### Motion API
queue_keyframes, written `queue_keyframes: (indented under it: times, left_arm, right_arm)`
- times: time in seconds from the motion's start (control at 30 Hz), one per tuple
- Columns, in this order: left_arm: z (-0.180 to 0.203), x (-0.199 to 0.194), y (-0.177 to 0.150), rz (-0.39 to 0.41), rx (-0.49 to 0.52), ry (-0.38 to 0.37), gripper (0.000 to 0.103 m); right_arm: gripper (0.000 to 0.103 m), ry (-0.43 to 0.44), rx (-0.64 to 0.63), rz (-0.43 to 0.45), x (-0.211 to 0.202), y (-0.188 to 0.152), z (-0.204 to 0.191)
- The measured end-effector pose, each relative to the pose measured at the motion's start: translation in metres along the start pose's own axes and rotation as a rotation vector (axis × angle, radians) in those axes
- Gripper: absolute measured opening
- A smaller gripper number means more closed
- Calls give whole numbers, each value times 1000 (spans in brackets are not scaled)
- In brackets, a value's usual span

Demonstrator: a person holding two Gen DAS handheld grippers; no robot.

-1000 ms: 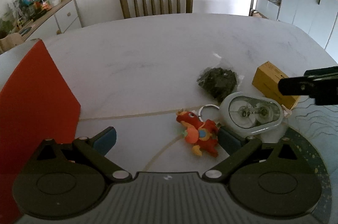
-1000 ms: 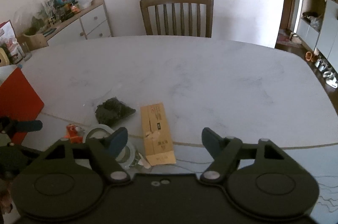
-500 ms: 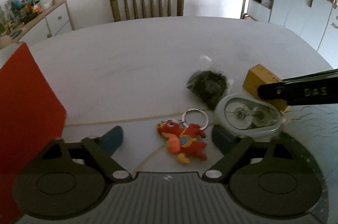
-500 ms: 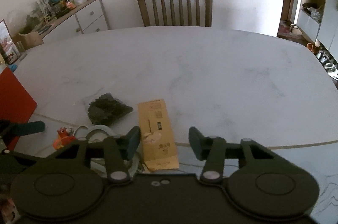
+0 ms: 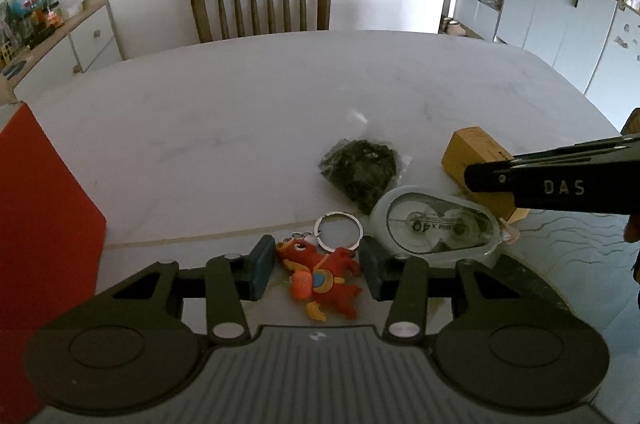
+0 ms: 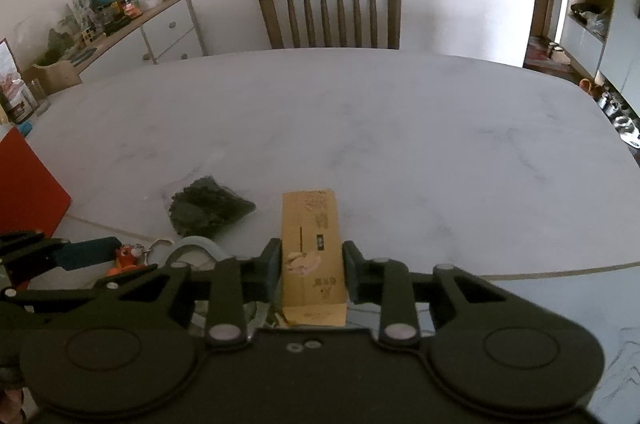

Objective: Organize objects
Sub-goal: 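Grasp the orange dragon plush with the left gripper while the right gripper grasps the yellow cardboard box, then carry the dragon plush and yellow box over the cardboard box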

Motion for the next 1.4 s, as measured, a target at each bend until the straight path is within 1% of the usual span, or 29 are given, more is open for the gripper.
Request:
queue_keyframes:
  times: [0.17, 0.2, 0.27, 0.5, 0.67, 0.83, 0.93, 1.17, 1.4]
  left_arm:
    - [-2, -8, 4, -7, 2, 5, 45]
    - [-3, -10, 4, -8, 0, 3, 42]
    - [-4, -16, 3, -11, -3, -1, 42]
    - [-5, -41, -6, -10, -8, -24, 41]
    - [-8, -66, -8, -1, -19, -48, 42]
    - [-13, -90, -14, 14, -25, -64, 42]
    - [-19, -102, -16, 12, -45, -73, 42]
    - [-36, -138, -20, 38, -66, -104, 42]
    - [-60, -175, -14, 70, -71, -126, 42]
  right_arm:
    - [29, -9, 16, 2, -12, -2, 3]
    - [29, -9, 20, 2, -15, -2, 5]
    - [29, -7, 23, 6, -22, -4, 5]
    - [29, 26, 35, 30, -57, -10, -1]
    - [29, 52, 21, 37, -83, -14, -14]
    - [29, 79, -3, 39, -106, -15, -34]
    - [29, 83, -28, 35, -116, -15, -49]
    - [29, 92, -71, 39, -141, -14, -84]
    - [29, 108, -125, 77, -164, -7, -126]
Point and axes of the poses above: each gripper's, at about its wrist camera, not at the fingertips, and x roughly the way its jaws point, z to its right, y to its top, the point moved 3 cm from there along x, roughly the way its jaws point, and after that the axes turned 2 degrees about -y, right-handed, at the moved point
